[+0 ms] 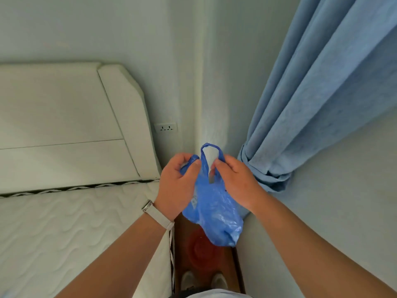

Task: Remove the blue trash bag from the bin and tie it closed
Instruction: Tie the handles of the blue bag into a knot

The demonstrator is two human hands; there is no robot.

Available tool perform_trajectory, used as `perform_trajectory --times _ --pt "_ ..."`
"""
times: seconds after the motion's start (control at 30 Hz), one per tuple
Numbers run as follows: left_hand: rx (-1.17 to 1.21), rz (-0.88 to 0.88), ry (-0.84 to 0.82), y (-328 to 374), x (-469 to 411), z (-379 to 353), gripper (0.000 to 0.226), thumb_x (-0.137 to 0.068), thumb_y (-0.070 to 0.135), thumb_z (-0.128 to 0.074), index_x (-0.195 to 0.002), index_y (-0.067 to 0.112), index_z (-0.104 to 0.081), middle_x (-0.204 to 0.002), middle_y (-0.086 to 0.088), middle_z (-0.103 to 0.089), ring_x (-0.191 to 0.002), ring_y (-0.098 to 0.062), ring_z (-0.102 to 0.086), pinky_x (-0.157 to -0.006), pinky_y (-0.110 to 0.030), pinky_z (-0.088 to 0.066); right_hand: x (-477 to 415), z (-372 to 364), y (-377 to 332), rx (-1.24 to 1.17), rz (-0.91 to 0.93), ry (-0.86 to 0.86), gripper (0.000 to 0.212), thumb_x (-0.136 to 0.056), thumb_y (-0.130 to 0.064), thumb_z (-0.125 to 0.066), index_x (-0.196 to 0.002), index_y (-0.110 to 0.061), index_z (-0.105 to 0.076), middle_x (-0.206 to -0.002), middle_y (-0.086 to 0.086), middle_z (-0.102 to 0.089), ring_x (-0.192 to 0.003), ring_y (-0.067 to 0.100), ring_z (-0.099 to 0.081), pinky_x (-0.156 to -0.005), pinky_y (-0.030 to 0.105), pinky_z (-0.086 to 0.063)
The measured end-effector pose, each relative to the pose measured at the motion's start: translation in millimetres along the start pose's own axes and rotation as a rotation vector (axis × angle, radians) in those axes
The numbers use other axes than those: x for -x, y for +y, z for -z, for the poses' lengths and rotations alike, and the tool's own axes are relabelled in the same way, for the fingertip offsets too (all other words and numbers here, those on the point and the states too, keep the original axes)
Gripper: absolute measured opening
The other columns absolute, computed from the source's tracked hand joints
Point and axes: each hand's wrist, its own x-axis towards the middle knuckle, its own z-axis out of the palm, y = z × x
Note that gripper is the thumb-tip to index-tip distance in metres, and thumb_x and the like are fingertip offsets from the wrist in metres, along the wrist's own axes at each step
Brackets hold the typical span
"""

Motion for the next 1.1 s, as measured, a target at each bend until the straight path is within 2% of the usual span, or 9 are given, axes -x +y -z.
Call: perform_trajectory --times 0.1,0.2,0.3,0.43,0.53,0.73,0.83,0.93,1.1 --pt "-0.042 -0.037 0.013 22.2 1.0 -0.8 0.012 -0.087 0.012 -0.06 -0.076 0.008 -0.06 -0.065 -0.003 -0.055 -0.059 -0.01 -0.049 -0.058 -0.02 -0.042 6.7 25.2 -15.3 -0.018 0.036 -0.077 0.023 -0.093 -0.021 -0.045 -0.079 -0.011 -0.061 -0.078 0.024 -0.06 -0.061 0.021 -0.05 -0.056 0.033 -0.044" --pt "-0.021 -0.038 0.036 38.6 1.3 -4.5 0.018 -0.087 0.008 -0.058 -0.071 0.001 -0.053 -0.059 -0.014 -0.051 -0.054 -0.015 -0.046 -0.053 -0.02 -0.039 10.8 48.0 -19.8 -0.124 0.03 -0.069 0.025 -0.092 -0.006 -0.047 -0.072 -0.013 -0.061 -0.067 0.013 -0.058 -0.063 0.02 -0.057 -0.053 0.027 -0.05" --pt "-0.032 -0.006 0.022 50.0 -2.0 -7.2 0.021 -0.087 0.013 -0.06 -0.071 0.001 -0.051 -0.059 -0.012 -0.042 -0.055 -0.02 -0.04 -0.052 -0.028 -0.038 8.5 57.3 -28.6 -0.076 0.003 -0.077 0.019 -0.086 -0.015 -0.053 -0.069 -0.011 -0.059 -0.061 0.006 -0.053 -0.06 0.021 -0.052 -0.054 0.037 -0.053" --pt "0.01 0.021 -0.036 59.8 -10.3 -6.8 0.017 -0.089 0.019 -0.057 -0.079 0.006 -0.062 -0.067 -0.009 -0.048 -0.06 -0.022 -0.043 -0.054 -0.034 -0.039 8.0 55.9 -41.6 0.004 0.08 -0.124 0.02 -0.084 -0.023 -0.055 -0.077 -0.005 -0.058 -0.054 -0.002 -0.04 -0.054 0.017 -0.034 -0.052 0.035 -0.031" --pt "-0.007 -0.024 -0.115 61.6 -10.4 -5.6 0.016 -0.092 0.012 -0.051 -0.085 0.01 -0.066 -0.072 -0.006 -0.058 -0.058 -0.02 -0.049 -0.054 -0.029 -0.045 14.6 56.0 -49.7 -0.052 0.118 -0.118 0.016 -0.089 -0.011 -0.054 -0.074 -0.01 -0.061 -0.052 -0.003 -0.049 -0.045 0.012 -0.038 -0.045 0.026 -0.032" --pt "0.001 -0.047 -0.236 52.0 -5.3 -4.6 0.011 -0.096 0.014 -0.046 -0.092 0.015 -0.057 -0.047 0.008 -0.035 -0.044 -0.014 -0.027 -0.045 -0.027 -0.025 24.6 61.5 -62.4 -0.372 0.031 -0.248 0.018 -0.091 0.0 -0.052 -0.076 -0.007 -0.059 -0.056 0.008 -0.057 -0.041 0.015 -0.049 -0.036 0.023 -0.038" --pt "-0.006 -0.1 -0.27 52.2 -5.4 0.1 0.006 -0.094 0.021 -0.047 -0.092 0.019 -0.053 -0.046 0.008 -0.032 -0.042 -0.013 -0.023 -0.041 -0.026 -0.022 24.6 63.0 -65.6 -0.564 -0.026 -0.287 0.018 -0.093 -0.002 -0.051 -0.076 -0.006 -0.056 -0.057 0.01 -0.06 -0.04 0.015 -0.053 -0.035 0.021 -0.043" --pt "0.082 -0.133 -0.274 59.2 -6.5 0.9 0.01 -0.087 0.022 -0.049 -0.09 0.014 -0.043 -0.044 0.01 -0.032 -0.04 -0.009 -0.024 -0.04 -0.024 -0.023 21.6 62.9 -64.6 -0.681 -0.04 -0.217 0.019 -0.095 -0.009 -0.05 -0.078 -0.004 -0.058 -0.057 0.01 -0.06 -0.039 0.014 -0.055 -0.034 0.02 -0.043" --pt "0.175 -0.079 -0.571 75.2 -11.8 3.4 0.032 -0.088 0.015 -0.049 -0.119 0.011 -0.041 -0.047 0.007 -0.034 -0.042 -0.01 -0.025 -0.043 -0.024 -0.024 25.9 56.4 -65.4 -0.429 0.063 -0.12 0.024 -0.098 -0.016 -0.05 -0.08 -0.007 -0.063 -0.057 0.007 -0.059 -0.046 0.015 -0.056 -0.042 0.022 -0.046"
